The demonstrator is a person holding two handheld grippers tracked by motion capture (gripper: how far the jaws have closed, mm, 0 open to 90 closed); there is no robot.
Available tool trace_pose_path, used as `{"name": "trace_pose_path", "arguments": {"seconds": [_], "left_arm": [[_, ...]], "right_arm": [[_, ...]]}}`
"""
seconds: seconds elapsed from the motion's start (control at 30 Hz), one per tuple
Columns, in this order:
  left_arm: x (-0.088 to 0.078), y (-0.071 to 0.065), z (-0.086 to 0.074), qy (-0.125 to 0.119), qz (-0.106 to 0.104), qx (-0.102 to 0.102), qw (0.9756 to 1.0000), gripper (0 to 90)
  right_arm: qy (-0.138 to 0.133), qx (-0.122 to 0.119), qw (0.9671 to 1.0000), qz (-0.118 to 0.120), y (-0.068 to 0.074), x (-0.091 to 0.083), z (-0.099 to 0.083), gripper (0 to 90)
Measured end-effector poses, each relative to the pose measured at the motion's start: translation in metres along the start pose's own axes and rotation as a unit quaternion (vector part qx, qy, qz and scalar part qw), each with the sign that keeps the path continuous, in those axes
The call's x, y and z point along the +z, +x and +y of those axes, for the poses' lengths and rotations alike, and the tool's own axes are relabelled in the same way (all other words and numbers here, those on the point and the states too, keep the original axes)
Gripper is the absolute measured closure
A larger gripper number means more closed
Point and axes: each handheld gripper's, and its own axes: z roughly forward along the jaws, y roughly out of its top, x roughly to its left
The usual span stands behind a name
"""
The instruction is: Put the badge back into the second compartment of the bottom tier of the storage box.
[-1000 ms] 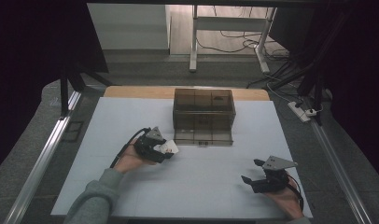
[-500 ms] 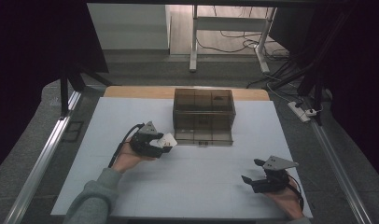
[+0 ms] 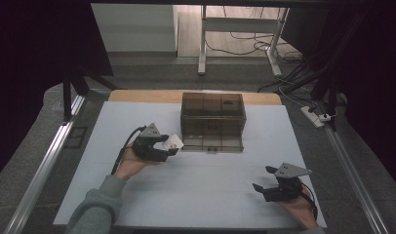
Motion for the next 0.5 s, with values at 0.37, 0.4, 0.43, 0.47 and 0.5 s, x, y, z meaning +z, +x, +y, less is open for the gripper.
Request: {"name": "trace_pose_path", "arguments": {"seconds": [0.37,0.4,0.43,0.47,0.5], "left_arm": [[0.0,-0.0037,0.0043,-0.003,0.0,0.005,1.0,32.7],[0.0006,-0.0041,0.0048,-0.003,0.0,0.005,1.0,32.7],[0.0014,-0.0047,0.0053,-0.003,0.0,0.004,1.0,32.7],[0.0024,-0.0053,0.0059,-0.002,-0.001,0.006,1.0,32.7],[0.0036,-0.0062,0.0065,-0.001,-0.001,0.006,1.0,32.7]], "right_arm": [[-0.002,0.004,1.0,0.004,0.0005,0.0001,0.0007,16.5],[-0.002,0.003,1.0,0.004,0.0007,0.0001,0.0008,16.5],[-0.001,0.001,1.0,0.004,0.0008,-0.0001,0.0009,16.5],[-0.002,0.001,1.0,0.004,0.0009,-0.0002,0.001,16.5],[-0.002,0.002,1.0,0.004,0.0008,-0.0003,0.0011,16.5]]}}
